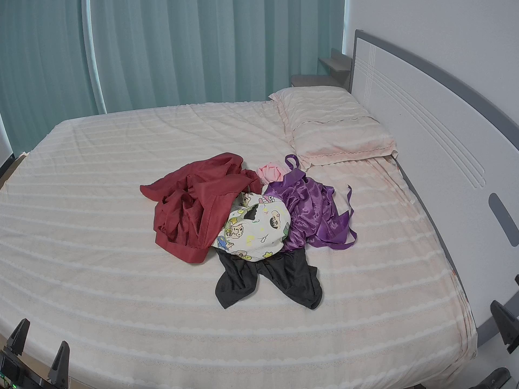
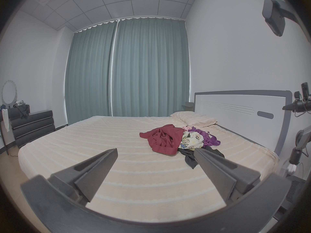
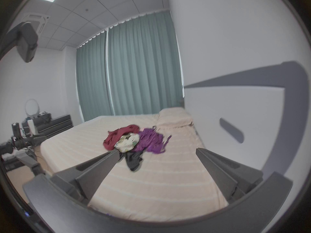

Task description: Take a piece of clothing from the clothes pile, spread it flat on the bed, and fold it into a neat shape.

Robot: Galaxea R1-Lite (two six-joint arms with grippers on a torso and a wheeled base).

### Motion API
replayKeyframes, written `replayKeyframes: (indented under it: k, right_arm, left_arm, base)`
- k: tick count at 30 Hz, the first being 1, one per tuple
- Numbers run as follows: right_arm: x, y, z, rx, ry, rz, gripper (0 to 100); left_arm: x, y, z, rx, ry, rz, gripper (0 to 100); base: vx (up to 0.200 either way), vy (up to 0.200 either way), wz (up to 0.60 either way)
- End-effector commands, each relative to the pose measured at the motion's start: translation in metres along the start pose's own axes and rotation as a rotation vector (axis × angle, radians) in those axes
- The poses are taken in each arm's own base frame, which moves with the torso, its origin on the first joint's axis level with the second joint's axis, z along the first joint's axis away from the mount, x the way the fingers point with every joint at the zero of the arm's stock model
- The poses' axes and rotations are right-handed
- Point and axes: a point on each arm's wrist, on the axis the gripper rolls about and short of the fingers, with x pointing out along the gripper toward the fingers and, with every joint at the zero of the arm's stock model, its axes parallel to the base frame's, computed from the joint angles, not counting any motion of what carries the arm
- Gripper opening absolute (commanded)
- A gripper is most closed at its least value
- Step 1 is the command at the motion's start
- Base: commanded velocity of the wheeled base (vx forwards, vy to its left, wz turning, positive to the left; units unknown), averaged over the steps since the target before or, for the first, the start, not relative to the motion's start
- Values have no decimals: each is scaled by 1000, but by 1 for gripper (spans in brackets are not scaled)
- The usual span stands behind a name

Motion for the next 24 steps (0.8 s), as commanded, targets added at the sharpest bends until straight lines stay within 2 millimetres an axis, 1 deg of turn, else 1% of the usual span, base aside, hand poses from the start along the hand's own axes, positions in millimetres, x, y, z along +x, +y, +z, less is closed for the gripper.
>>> replayKeyframes:
  k: [1,4,5,6,8,10,13,17,20,21,24]
  right_arm:
    - [71,-2,4,96,366,161,100]
    - [99,-1,5,104,426,181,100]
    - [99,-1,5,104,426,181,100]
    - [121,0,5,106,452,190,100]
    - [140,-1,2,110,483,188,100]
    - [163,-1,-4,116,531,185,100]
    - [190,4,-12,144,582,189,100]
    - [222,12,-15,218,619,192,100]
    - [239,18,-21,243,646,171,100]
    - [248,23,-26,248,657,165,100]
    - [267,32,-40,264,683,148,100]
  left_arm:
    - [0,0,-5,-1,0,-1,100]
    - [0,0,-5,-3,2,0,100]
    - [0,0,-5,-3,2,0,100]
    - [0,0,-5,-3,0,0,100]
    - [0,0,-5,-3,2,0,100]
    - [0,0,-5,-3,2,0,100]
    - [0,0,-5,-3,2,0,100]
    - [0,0,-5,-3,2,0,100]
    - [0,0,-5,-3,0,0,100]
    - [0,0,-5,-3,0,0,100]
    - [0,0,-5,-3,2,0,100]
  base:
    - [0,0,0]
    - [0,0,0]
    - [0,0,0]
    - [0,0,0]
    - [0,0,0]
    - [0,0,0]
    - [0,0,0]
    - [0,0,0]
    - [0,0,0]
    - [0,0,0]
    - [0,0,0]
